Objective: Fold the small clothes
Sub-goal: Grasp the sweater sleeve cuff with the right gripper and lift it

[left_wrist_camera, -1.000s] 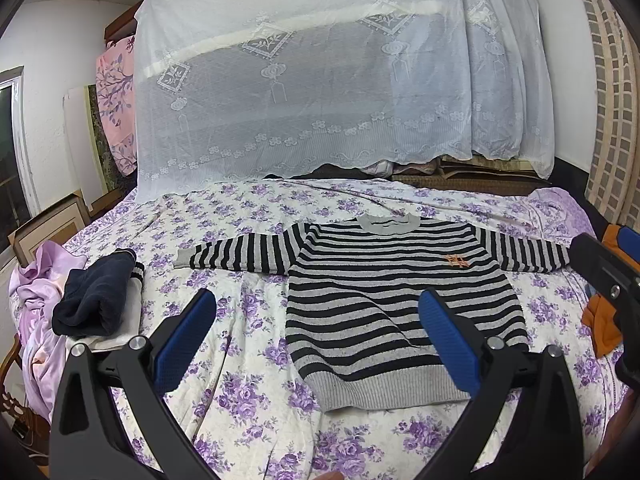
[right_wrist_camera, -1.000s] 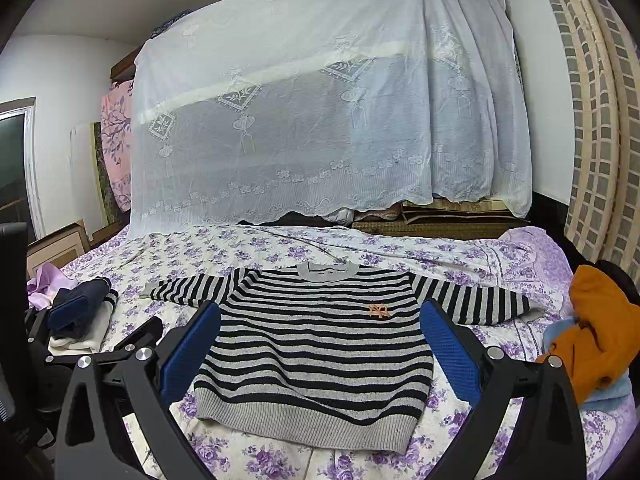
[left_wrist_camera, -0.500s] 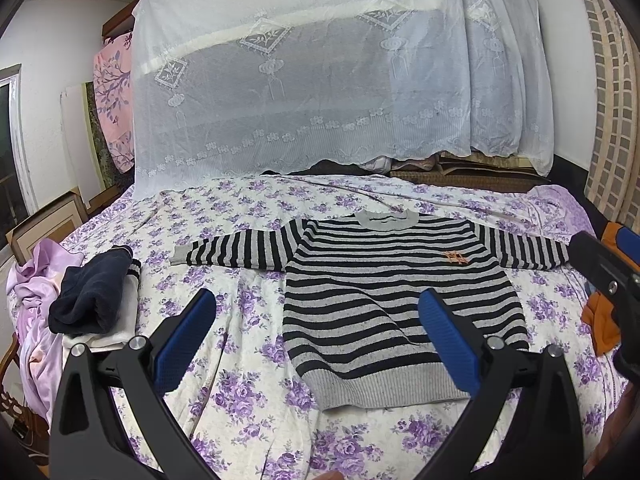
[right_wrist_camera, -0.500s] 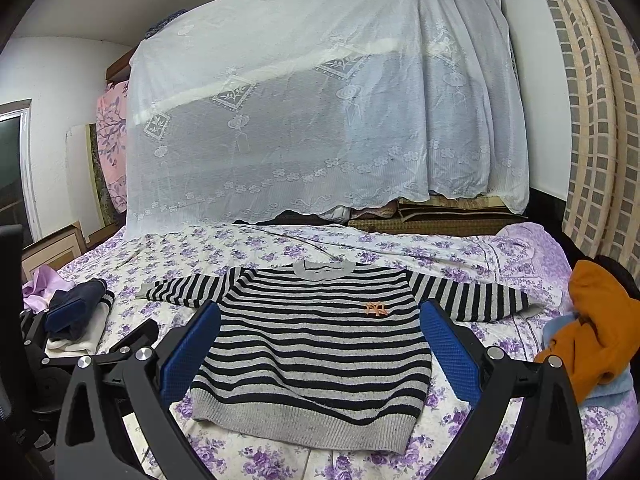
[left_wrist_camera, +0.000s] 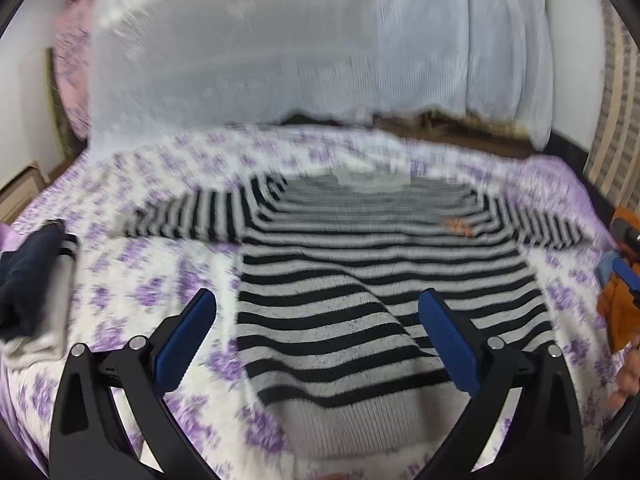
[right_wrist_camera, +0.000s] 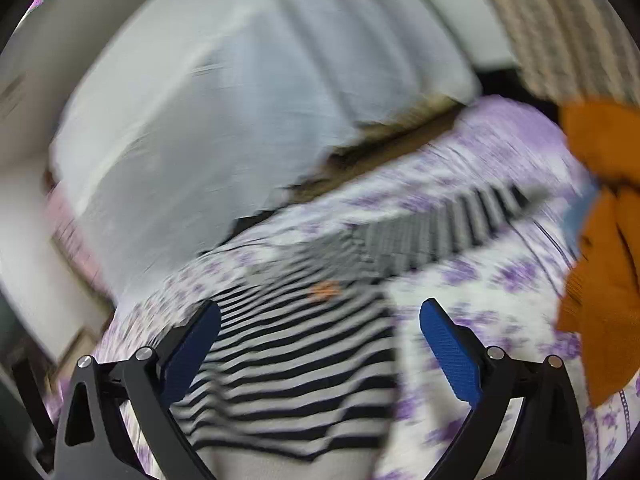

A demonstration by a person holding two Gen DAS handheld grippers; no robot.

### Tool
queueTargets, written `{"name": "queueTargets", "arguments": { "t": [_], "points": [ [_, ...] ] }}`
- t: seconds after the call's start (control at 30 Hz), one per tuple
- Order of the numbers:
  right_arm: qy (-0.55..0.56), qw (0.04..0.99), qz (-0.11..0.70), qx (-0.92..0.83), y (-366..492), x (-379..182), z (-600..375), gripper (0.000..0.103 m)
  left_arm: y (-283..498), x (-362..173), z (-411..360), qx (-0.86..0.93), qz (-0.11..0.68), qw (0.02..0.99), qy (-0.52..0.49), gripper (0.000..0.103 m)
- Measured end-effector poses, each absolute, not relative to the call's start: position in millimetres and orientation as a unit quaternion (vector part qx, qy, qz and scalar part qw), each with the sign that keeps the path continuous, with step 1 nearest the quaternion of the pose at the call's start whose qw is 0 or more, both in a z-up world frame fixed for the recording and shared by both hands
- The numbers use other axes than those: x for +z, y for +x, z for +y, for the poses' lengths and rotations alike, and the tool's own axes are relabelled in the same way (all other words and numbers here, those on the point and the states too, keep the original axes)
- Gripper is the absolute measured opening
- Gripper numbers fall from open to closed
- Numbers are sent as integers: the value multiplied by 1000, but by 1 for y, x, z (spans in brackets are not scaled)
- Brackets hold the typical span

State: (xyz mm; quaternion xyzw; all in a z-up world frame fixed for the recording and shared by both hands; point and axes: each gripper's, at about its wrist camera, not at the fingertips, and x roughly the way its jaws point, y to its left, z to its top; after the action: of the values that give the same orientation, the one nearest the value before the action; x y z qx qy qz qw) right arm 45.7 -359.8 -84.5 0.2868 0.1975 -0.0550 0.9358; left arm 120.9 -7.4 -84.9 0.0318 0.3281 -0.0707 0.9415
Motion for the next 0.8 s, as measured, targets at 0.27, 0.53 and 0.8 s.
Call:
{"name": "queueTargets", "arguments": {
  "t": [0.27, 0.53, 0.8],
  "points": [
    [414, 866, 238, -146, 91, -143, -461, 76, 207, -90, -50, -64, 350, 932, 68, 99],
    [511, 801, 253, -184, 133, -194, -505, 62, 282, -134, -74, -66, 405, 910, 66, 99],
    [545, 782, 193, -232, 164, -225, -546, 27, 310, -187, -51, -64, 467, 882, 25, 99]
  ]
}}
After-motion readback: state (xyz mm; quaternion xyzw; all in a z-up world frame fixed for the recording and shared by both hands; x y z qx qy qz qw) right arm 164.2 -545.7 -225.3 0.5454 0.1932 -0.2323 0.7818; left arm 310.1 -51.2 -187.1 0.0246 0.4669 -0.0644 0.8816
